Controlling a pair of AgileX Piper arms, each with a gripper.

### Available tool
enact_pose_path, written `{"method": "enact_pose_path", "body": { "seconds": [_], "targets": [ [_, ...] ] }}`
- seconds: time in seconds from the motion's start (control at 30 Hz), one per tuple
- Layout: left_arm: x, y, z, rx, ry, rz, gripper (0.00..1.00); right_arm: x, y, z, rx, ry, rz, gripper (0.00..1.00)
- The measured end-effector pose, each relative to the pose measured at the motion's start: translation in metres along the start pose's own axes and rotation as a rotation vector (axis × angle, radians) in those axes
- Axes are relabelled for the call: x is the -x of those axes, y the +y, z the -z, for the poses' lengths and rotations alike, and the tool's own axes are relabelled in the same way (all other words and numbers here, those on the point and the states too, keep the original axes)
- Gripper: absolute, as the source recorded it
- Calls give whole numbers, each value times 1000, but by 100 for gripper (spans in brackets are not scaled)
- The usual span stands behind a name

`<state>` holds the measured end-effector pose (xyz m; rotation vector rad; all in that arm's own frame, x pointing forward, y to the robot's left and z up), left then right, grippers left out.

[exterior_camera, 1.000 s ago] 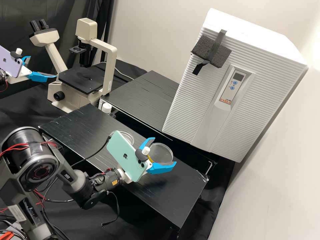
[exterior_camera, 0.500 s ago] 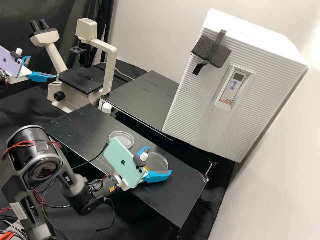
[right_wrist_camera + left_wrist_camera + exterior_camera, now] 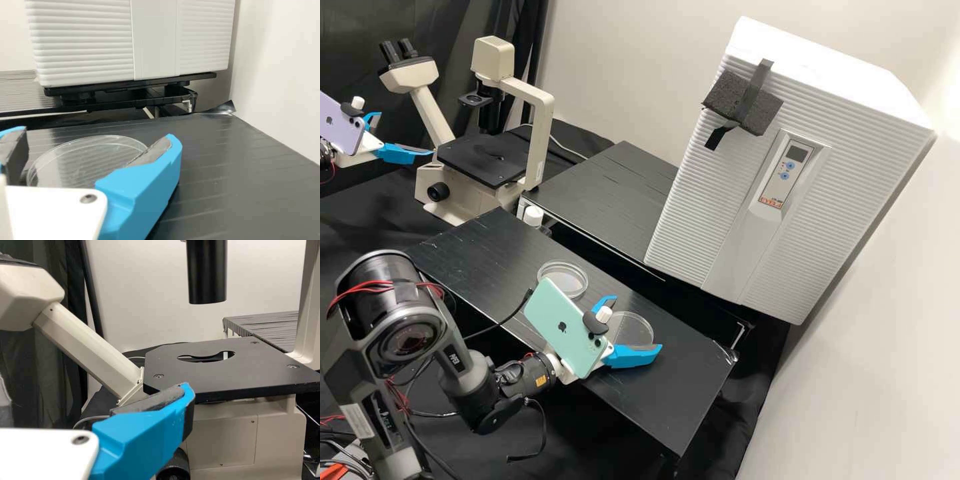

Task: Open the petri dish lid.

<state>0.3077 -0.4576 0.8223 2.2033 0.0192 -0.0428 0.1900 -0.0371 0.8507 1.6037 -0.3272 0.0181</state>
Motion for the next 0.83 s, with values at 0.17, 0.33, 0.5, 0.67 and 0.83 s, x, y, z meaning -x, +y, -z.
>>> {"method": "enact_pose_path", "body": {
  "seconds": [0.17,0.33,0.5,0.67,0.83],
  "targets": [
    [0,0,0,0,0,0,100,0,-1,1,1,7,6,100],
    [0,0,0,0,0,0,100,6,-1,5,4,27,5,100],
    [0,0,0,0,0,0,100,15,2,12,-8,47,-30,100],
    [0,0,0,0,0,0,100,24,3,15,-70,66,-46,100],
    [0,0,0,0,0,0,100,27,9,15,-171,77,-67,100]
  ]
}}
